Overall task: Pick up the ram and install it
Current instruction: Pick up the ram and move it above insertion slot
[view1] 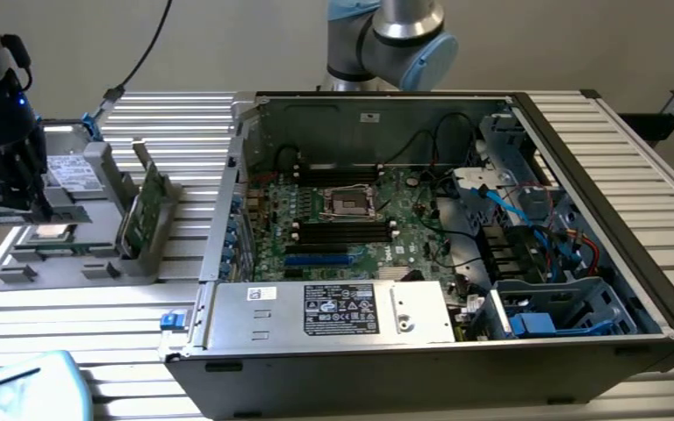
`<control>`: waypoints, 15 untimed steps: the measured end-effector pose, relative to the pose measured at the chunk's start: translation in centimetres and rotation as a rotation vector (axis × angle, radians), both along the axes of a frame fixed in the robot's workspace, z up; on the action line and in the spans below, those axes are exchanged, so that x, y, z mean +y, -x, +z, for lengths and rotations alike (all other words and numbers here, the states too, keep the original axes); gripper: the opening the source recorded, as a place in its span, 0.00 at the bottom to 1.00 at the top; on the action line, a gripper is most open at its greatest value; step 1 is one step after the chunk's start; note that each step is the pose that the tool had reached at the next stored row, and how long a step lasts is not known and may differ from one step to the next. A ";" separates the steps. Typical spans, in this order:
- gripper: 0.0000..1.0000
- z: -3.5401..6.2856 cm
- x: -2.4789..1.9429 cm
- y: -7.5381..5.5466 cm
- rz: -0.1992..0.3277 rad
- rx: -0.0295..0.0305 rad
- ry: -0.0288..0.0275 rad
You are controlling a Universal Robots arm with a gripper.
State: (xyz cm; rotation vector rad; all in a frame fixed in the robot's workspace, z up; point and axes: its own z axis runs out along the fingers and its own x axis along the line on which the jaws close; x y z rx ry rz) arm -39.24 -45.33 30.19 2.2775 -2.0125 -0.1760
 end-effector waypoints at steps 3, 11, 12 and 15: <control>0.14 1.38 -0.03 -0.7 0.000 0.0046 0.0000; 0.14 4.68 -0.13 -3.4 0.000 0.0155 -0.0006; 0.14 5.03 -0.15 -3.7 0.000 0.0174 -0.0008; 0.14 6.03 -0.36 -4.4 0.000 0.0255 -0.0015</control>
